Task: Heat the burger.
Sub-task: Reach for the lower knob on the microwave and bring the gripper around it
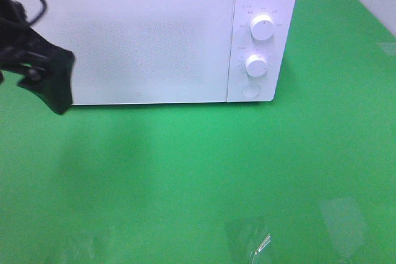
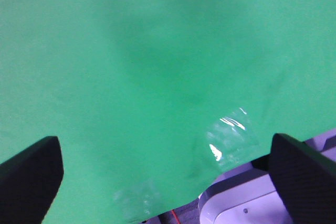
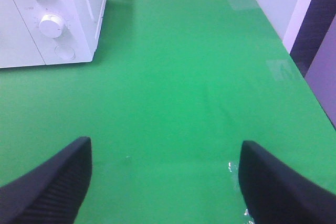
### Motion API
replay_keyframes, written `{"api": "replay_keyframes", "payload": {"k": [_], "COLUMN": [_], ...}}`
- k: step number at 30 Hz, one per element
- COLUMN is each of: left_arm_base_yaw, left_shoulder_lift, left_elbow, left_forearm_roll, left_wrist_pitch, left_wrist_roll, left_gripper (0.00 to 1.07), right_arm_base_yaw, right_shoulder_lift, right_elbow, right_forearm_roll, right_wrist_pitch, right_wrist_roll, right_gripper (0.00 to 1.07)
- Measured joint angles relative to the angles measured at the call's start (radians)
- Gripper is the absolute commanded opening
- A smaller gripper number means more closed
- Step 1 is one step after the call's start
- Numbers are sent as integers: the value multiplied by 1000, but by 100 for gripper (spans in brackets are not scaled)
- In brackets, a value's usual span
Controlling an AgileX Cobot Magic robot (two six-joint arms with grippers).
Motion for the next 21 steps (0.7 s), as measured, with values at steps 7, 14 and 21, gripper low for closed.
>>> {"api": "replay_keyframes", "payload": {"k": [7,14,21], "left_arm_base_yaw": [231,360,380], "left_shoulder_lift": [-155,-278,-443], "left_elbow": [0,0,143], "left_forearm_roll": [-25,-56,-71], "left_wrist_pitch": [5,7,-4], "left_wrist_roll": [60,114,121], "left_gripper": [100,100,100], "right_arm_base_yaw": [0,0,0], "right_shoulder_lift": [0,0,0], "right_elbow": [0,0,0], "right_forearm_roll": [0,0,0], "right_wrist_pitch": [0,0,0], "right_wrist_roll": [0,0,0], "right_gripper": [76,76,76]}}
